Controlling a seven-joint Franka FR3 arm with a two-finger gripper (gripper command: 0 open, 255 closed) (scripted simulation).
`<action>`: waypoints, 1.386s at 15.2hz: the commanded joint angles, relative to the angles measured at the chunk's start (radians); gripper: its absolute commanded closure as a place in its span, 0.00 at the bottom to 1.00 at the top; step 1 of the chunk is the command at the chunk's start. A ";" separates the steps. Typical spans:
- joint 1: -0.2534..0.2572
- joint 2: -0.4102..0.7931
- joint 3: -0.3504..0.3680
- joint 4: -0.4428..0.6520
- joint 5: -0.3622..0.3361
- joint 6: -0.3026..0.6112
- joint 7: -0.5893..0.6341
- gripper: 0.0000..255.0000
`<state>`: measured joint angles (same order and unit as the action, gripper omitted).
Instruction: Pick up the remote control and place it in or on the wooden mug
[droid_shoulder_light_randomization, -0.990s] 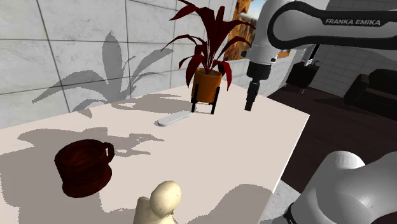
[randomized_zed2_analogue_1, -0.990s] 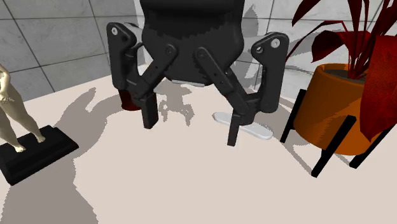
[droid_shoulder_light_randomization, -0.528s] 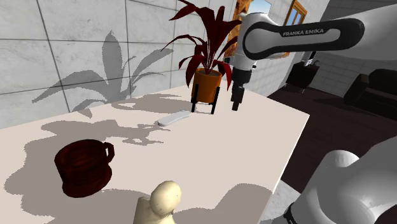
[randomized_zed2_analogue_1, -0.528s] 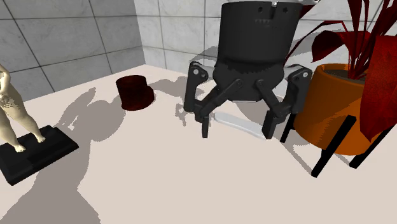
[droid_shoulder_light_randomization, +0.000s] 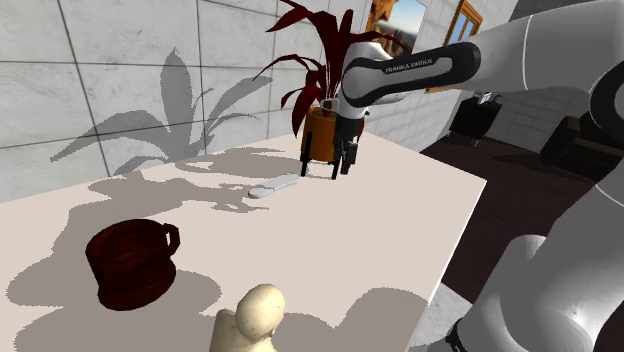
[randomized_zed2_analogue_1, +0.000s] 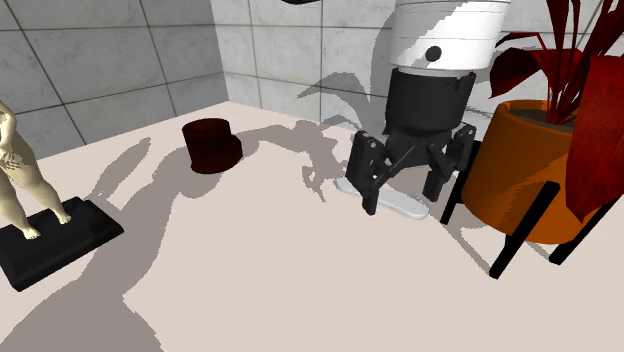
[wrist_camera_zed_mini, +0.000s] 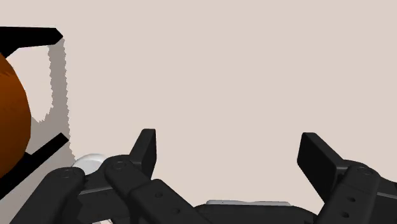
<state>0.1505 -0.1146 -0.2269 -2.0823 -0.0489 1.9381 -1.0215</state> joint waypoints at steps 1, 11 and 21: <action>0.009 0.081 -0.003 0.054 0.018 0.032 -0.080 0.00; 0.014 0.432 0.050 0.355 0.092 0.106 -0.416 0.00; 0.013 0.637 0.107 0.531 0.105 0.151 -0.568 0.00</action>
<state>0.1630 0.5197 -0.1207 -1.5395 0.0558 2.0744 -1.5869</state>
